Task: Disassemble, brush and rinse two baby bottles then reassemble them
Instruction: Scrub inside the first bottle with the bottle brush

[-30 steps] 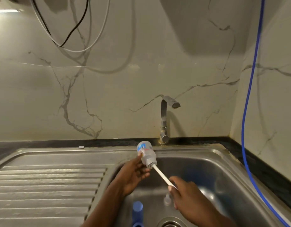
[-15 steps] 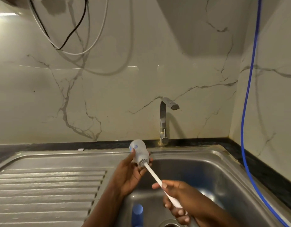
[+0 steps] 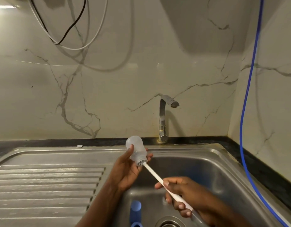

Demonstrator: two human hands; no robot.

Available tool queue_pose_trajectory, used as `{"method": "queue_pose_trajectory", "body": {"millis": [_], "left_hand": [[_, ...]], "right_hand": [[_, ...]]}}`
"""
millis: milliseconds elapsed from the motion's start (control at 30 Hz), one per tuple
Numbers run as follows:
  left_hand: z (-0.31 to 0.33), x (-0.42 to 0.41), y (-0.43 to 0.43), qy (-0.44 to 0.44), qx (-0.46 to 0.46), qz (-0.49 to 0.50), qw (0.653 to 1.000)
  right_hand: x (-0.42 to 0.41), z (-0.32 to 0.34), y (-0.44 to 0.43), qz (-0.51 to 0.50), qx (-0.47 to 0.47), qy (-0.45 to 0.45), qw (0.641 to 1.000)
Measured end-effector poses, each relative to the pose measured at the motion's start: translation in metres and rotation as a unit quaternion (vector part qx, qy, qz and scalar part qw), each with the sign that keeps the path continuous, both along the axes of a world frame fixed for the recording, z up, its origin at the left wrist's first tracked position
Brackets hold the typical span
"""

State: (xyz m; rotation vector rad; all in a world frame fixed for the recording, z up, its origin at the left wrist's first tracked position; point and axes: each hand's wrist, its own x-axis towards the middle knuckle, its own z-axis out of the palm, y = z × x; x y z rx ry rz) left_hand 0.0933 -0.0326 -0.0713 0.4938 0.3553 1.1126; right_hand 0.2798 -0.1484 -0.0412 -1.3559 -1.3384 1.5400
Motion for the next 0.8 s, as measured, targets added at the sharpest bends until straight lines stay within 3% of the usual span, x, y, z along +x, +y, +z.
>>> {"method": "queue_pose_trajectory", "body": {"millis": [100,200,367,433,467,500,533,567,600,633,667,733,800], "left_hand": [[-0.005,0.005,0.001,0.081,-0.017,0.019,0.996],[-0.010,0.008,0.002,0.153,-0.030,0.058,0.986],[-0.001,0.018,-0.001,0.156,-0.019,0.083,0.984],[-0.001,0.019,-0.001,0.147,-0.028,0.085,0.985],[-0.001,0.017,0.000,0.128,-0.033,0.082,0.988],[-0.001,0.015,0.001,0.094,-0.034,0.069,0.993],[0.002,0.013,0.000,0.049,-0.029,0.050,0.997],[0.006,0.012,-0.001,0.008,-0.018,0.030,0.999],[0.009,0.011,-0.002,-0.015,-0.007,0.011,1.000],[0.009,0.010,-0.003,-0.018,0.002,0.002,1.000],[0.008,0.010,-0.002,-0.008,0.005,0.006,1.000],[-0.002,0.010,0.000,0.045,-0.001,0.037,0.998],[-0.009,0.008,0.002,0.105,-0.010,0.056,0.993]], "right_hand": [[-0.003,-0.018,0.000,-0.034,0.122,-0.203,0.971],[0.005,-0.032,0.005,-0.081,0.242,-0.393,0.883],[0.010,-0.027,0.007,-0.130,0.268,-0.502,0.812],[0.006,-0.024,0.006,-0.107,0.255,-0.503,0.819],[0.004,-0.022,0.006,-0.087,0.244,-0.470,0.844],[0.003,-0.018,0.007,-0.076,0.216,-0.387,0.893],[0.003,-0.013,0.007,-0.067,0.153,-0.251,0.954],[0.005,-0.005,0.007,-0.050,0.066,-0.098,0.992],[0.007,0.001,0.005,-0.026,-0.001,0.007,1.000],[0.010,0.003,0.004,-0.005,-0.027,0.045,0.999],[0.011,0.002,0.004,0.004,-0.020,0.021,1.000],[0.007,-0.006,0.003,-0.014,0.049,-0.137,0.989],[0.004,-0.020,0.004,-0.062,0.150,-0.268,0.950]]}}
